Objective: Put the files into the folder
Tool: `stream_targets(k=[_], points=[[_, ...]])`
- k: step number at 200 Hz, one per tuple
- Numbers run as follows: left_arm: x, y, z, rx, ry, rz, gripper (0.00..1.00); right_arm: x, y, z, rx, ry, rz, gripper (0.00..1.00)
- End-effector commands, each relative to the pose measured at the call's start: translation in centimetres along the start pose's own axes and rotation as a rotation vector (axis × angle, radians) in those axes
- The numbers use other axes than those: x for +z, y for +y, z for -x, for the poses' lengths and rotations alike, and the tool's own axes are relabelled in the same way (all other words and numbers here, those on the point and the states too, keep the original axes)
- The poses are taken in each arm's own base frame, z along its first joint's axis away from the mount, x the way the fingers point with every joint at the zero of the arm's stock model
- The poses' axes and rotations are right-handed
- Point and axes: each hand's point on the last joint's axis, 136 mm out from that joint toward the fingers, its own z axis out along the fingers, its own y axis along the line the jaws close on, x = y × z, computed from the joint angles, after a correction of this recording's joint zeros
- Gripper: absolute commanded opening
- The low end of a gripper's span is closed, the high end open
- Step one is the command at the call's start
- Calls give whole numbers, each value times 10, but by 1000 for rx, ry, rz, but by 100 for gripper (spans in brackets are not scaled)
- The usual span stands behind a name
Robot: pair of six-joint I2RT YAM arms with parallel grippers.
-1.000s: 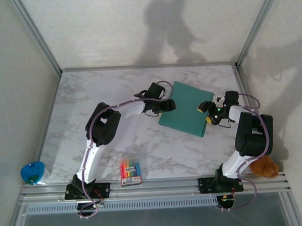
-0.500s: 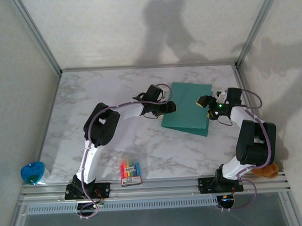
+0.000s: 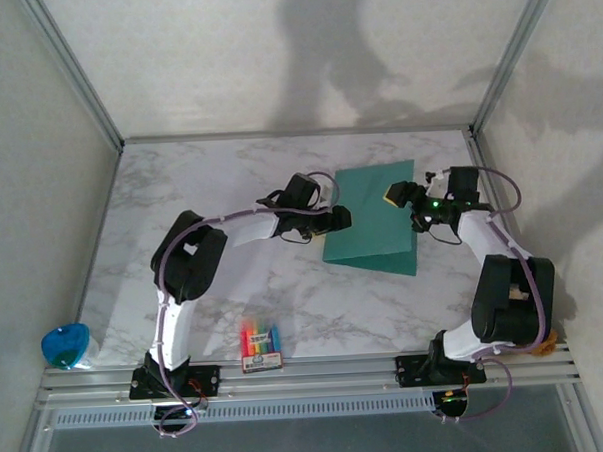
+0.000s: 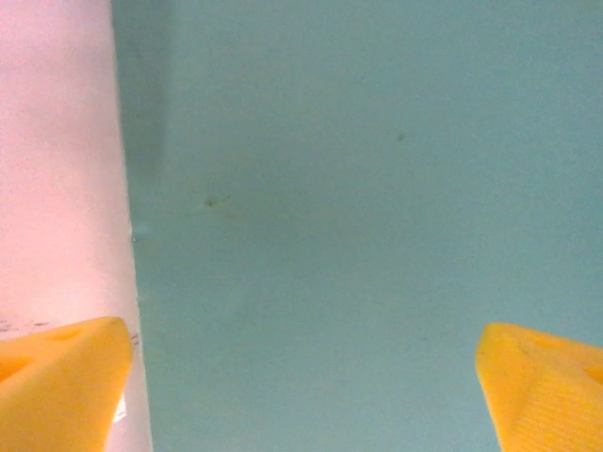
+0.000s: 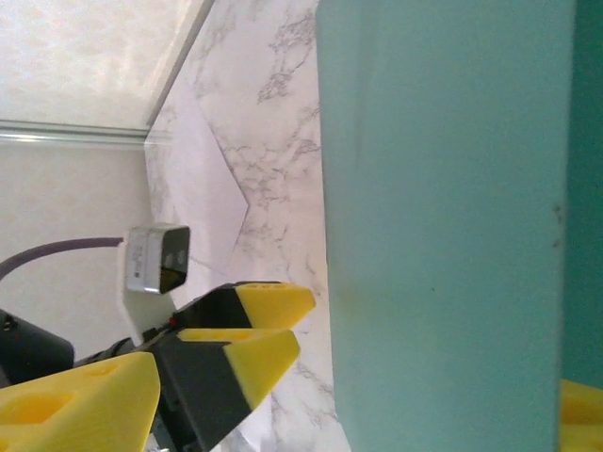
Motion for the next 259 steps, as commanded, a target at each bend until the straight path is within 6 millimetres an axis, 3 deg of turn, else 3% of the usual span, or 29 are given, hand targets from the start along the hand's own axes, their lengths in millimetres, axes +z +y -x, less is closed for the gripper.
stream_targets(k=[1,72,117,187,223,259], points=[[-30,-12,18,81,-119,29,98,-3,23,-1,-30,13,37,83],[-96,-41,24,335,-371,58,98,11,73,1,-75,47,102,88],[-134,-67,11,478,-496,1,98,30,116,2,-115,71,170,92],[-156,-74,6,524,-549,-28,98,74,156,-8,-170,128,178,93],[-166,-83,2,555,-553,-65,97,100,170,-15,-183,158,193,93],[-172,-78,5,531,-560,-38,95,123,179,-22,-182,188,210,93]])
